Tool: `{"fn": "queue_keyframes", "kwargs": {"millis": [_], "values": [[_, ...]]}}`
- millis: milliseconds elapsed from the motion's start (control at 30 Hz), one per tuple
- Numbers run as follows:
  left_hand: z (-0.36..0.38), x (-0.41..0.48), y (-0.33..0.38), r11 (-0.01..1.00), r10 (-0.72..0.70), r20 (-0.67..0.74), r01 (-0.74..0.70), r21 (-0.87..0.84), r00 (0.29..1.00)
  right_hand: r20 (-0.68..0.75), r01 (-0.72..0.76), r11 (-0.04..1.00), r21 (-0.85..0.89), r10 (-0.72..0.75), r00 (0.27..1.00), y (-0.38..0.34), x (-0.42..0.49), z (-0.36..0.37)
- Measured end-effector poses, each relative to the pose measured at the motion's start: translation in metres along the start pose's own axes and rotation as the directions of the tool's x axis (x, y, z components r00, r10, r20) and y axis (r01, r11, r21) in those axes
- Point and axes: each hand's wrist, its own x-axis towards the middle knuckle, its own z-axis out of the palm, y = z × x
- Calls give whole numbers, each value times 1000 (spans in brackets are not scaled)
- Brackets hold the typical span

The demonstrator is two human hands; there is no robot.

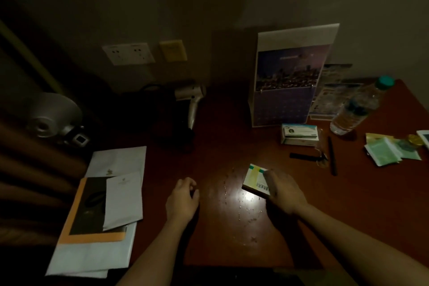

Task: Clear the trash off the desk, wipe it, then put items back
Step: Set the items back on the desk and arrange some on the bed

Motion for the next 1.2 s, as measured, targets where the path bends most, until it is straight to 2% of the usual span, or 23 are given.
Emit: {"fn": "queue_keyframes", "kwargs": {"millis": [333, 500, 567, 733, 800, 967, 1100, 1200], "values": [[17, 67, 25, 1000, 26, 54, -27, 8, 998, -12, 76, 987, -143, -78, 997, 16, 92, -31], [24, 98, 36, 998, 66, 59, -65, -13, 996, -292, 66, 998, -10, -66, 954, 29, 117, -47], [28, 106, 39, 998, 69, 69, -68, -14, 995, -334, 53, 999, -5, -52, 941, 46, 119, -51], [38, 109, 46, 996, 88, 104, -87, -12, 991, -185, -179, 966, -188, 145, 972, 83, 119, -64], [38, 110, 45, 996, 93, 115, -93, -4, 989, -169, -207, 945, -253, 168, 971, 87, 120, -67], [38, 108, 41, 996, 91, 129, -93, 6, 987, -93, -174, 940, -294, 153, 984, 95, 119, -78], [34, 109, 39, 997, 75, 109, -75, 2, 991, -182, -162, 955, -248, 119, 976, 99, 117, -79], [33, 104, 34, 997, 69, 108, -71, 18, 992, -224, -41, 970, -238, -14, 974, 83, 118, -78]]}}
